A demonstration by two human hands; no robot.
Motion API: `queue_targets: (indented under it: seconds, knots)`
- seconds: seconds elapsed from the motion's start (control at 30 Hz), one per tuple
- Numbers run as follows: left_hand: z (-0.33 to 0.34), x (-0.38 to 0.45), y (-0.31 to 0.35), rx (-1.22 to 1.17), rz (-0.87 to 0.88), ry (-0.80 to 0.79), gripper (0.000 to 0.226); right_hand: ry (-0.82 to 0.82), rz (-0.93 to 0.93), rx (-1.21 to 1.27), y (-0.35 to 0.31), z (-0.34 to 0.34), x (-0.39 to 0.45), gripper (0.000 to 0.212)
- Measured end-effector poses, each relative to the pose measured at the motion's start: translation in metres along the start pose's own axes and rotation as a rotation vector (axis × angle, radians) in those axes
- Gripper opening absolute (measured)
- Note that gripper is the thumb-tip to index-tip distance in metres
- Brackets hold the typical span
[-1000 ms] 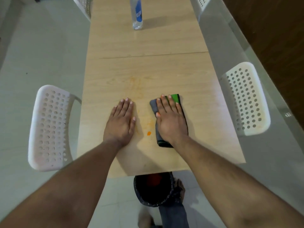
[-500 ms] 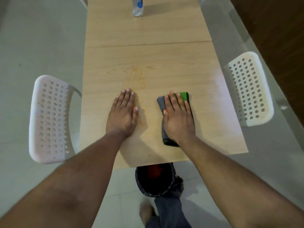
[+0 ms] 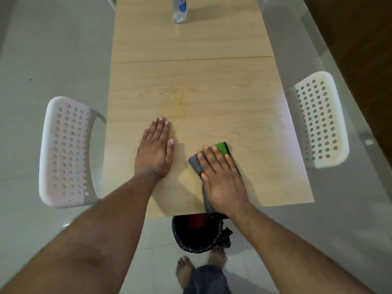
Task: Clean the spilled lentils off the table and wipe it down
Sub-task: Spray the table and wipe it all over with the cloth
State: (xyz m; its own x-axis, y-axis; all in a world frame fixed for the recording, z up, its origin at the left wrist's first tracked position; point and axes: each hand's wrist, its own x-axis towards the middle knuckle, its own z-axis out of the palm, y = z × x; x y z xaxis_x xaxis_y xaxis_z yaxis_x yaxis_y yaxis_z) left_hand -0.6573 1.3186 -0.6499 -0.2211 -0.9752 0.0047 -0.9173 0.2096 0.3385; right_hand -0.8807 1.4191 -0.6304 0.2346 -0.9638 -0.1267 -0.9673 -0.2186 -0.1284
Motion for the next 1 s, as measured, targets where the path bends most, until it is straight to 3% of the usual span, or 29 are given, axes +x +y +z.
queue_targets:
  seconds: [0.17, 0.3, 0.6, 0.7, 0.87, 1.0]
  knots:
    - [0.004, 0.002, -0.004, -0.012, -0.015, 0.012, 0.067, 0.094, 0.142, 0.024, 0.008, -0.012, 0.092, 0.06]
    - [0.007, 0.003, -0.007, -0.009, -0.019, 0.025, 0.068, 0.082, 0.121, 0.039, -0.018, -0.014, 0.142, 0.062]
    - [-0.002, 0.014, -0.002, -0.058, -0.062, -0.011, 0.069, -0.017, -0.148, 0.013, 0.001, -0.011, 0.061, 0.063]
    - [-0.009, 0.046, -0.014, -0.035, -0.056, -0.026, 0.069, 0.019, -0.068, 0.001, 0.011, -0.014, 0.085, 0.063]
    - [-0.017, 0.103, -0.048, 0.022, 0.044, -0.047, 0.069, 0.099, 0.142, 0.023, 0.016, -0.03, 0.198, 0.059]
    - [-0.026, 0.145, -0.078, 0.079, 0.014, -0.05, 0.072, 0.099, 0.178, 0.05, -0.007, -0.036, 0.265, 0.06]
